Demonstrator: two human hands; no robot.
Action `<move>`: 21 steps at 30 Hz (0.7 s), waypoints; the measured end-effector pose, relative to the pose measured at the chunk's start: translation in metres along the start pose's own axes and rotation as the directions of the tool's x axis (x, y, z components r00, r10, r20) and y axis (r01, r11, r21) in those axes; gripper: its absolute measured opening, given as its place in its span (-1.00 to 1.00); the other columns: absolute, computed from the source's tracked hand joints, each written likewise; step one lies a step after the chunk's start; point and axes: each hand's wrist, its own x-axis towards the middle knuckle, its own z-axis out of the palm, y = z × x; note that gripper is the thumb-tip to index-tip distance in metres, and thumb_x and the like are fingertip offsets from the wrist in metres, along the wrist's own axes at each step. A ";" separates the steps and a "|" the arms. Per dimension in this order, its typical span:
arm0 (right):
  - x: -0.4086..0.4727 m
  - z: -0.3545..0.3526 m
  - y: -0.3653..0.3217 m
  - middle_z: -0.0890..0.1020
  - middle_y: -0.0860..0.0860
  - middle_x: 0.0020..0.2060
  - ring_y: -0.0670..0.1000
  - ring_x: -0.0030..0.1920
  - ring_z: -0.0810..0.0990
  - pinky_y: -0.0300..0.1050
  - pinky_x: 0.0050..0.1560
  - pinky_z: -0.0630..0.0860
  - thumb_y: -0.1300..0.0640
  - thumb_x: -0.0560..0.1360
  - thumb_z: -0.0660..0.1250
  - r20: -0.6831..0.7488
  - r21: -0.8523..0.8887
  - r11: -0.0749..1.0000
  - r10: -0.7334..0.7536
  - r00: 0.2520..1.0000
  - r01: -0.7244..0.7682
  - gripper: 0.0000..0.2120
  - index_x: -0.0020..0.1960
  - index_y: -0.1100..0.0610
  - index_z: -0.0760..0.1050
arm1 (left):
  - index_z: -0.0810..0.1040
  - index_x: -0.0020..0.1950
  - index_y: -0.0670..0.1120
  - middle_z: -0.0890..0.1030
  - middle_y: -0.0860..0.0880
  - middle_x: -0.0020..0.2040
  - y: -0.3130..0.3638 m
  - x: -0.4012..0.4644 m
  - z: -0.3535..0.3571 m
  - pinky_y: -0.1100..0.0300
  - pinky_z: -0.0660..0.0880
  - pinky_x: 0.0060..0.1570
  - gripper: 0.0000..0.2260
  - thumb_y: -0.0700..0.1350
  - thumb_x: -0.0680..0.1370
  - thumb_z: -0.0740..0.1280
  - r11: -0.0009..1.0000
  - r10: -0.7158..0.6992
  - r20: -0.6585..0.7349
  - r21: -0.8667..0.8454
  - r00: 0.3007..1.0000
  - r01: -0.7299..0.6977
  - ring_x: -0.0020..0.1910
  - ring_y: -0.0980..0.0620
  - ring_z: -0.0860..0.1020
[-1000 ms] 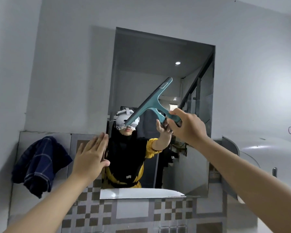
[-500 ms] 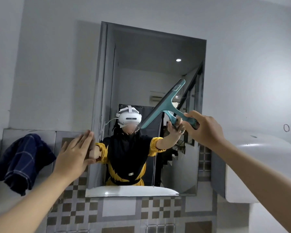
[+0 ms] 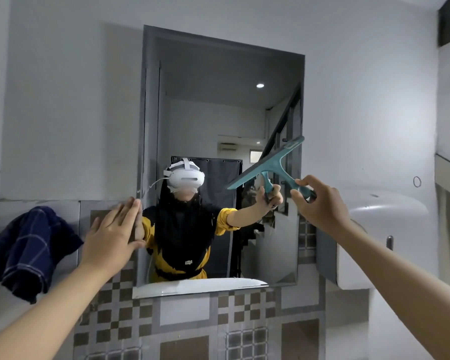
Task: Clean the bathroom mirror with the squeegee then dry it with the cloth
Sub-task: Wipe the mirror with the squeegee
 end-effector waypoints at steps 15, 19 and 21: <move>-0.044 0.051 -0.089 0.57 0.07 -0.14 0.00 -0.37 0.52 -0.17 -0.44 0.43 0.05 0.55 0.26 -0.007 0.454 0.781 0.485 0.875 -0.429 -0.91 0.01 0.05 0.40 | 0.01 0.52 -0.08 0.23 -0.11 0.48 0.000 -0.001 0.004 -0.29 0.26 0.27 -0.11 -0.02 0.35 0.48 0.996 0.002 -0.004 -0.089 1.000 -0.002 0.47 -0.14 0.13; -0.048 0.072 -0.125 0.56 0.09 -0.16 0.05 -0.33 0.51 -0.12 -0.39 0.44 0.05 0.57 0.20 0.036 0.537 0.661 0.604 0.796 -0.525 -0.91 0.01 0.05 0.33 | 0.00 0.52 -0.11 0.26 -0.15 0.47 0.001 -0.003 0.005 -0.29 0.26 0.25 -0.13 -0.02 0.37 0.45 0.995 0.018 -0.011 -0.095 1.000 -0.019 0.47 -0.17 0.14; -0.049 0.083 -0.142 0.56 0.11 -0.20 0.07 -0.33 0.51 -0.10 -0.34 0.44 0.04 0.57 0.19 0.041 0.583 0.604 0.646 0.763 -0.543 -0.90 -0.04 0.04 0.30 | 0.04 0.51 -0.13 0.30 -0.17 0.44 -0.002 -0.003 0.006 -0.30 0.29 0.21 -0.13 0.00 0.36 0.46 0.996 0.040 -0.016 -0.082 0.999 -0.042 0.44 -0.20 0.19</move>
